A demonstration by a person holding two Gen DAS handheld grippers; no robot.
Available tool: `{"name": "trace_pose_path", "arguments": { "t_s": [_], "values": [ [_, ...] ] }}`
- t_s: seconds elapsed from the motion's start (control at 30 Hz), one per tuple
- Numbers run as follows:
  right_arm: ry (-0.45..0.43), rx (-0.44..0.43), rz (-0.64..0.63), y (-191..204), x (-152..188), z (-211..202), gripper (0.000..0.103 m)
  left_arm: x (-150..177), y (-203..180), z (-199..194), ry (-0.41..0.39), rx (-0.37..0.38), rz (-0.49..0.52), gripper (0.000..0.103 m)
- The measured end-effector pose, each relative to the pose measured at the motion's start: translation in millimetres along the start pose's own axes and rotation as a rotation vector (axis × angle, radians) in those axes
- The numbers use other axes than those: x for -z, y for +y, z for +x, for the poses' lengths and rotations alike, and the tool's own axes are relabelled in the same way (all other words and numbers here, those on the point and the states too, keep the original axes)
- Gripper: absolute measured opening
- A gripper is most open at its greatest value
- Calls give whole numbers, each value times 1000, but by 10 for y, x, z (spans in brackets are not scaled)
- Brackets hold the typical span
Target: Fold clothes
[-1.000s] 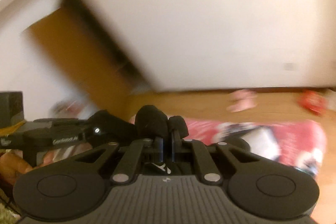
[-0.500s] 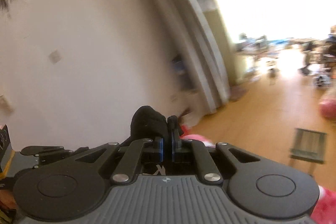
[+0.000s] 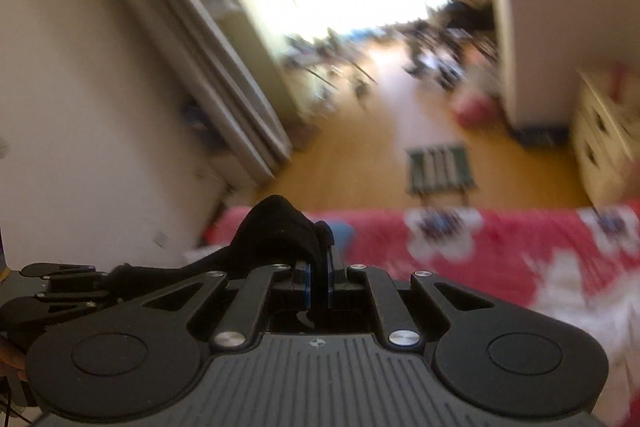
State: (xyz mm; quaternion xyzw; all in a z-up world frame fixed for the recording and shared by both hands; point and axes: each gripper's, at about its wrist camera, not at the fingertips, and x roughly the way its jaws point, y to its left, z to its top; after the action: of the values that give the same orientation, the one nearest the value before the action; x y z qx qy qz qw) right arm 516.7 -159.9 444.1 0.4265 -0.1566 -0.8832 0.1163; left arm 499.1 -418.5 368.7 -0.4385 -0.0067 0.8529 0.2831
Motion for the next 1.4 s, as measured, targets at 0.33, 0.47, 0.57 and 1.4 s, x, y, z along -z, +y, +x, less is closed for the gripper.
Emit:
{"name": "trace_pose_path", "arguments": {
  "t_s": [0.33,0.47,0.57,1.4],
  "values": [
    [-20,79,-15,-1206,775,1884,8,513,874,2217,91,33,199,7],
    [-23,47,-31,-1861,1214,3292,8,826,1249,3467,123,-64,271,7],
    [-25,23,-42,-2352,1544,4347,8,1171,1623,4417,149,-143,250,7],
    [-136,-20,168,-3133,1370,5486,65,1376,2083,5543,109,-407,54,67]
  ]
}}
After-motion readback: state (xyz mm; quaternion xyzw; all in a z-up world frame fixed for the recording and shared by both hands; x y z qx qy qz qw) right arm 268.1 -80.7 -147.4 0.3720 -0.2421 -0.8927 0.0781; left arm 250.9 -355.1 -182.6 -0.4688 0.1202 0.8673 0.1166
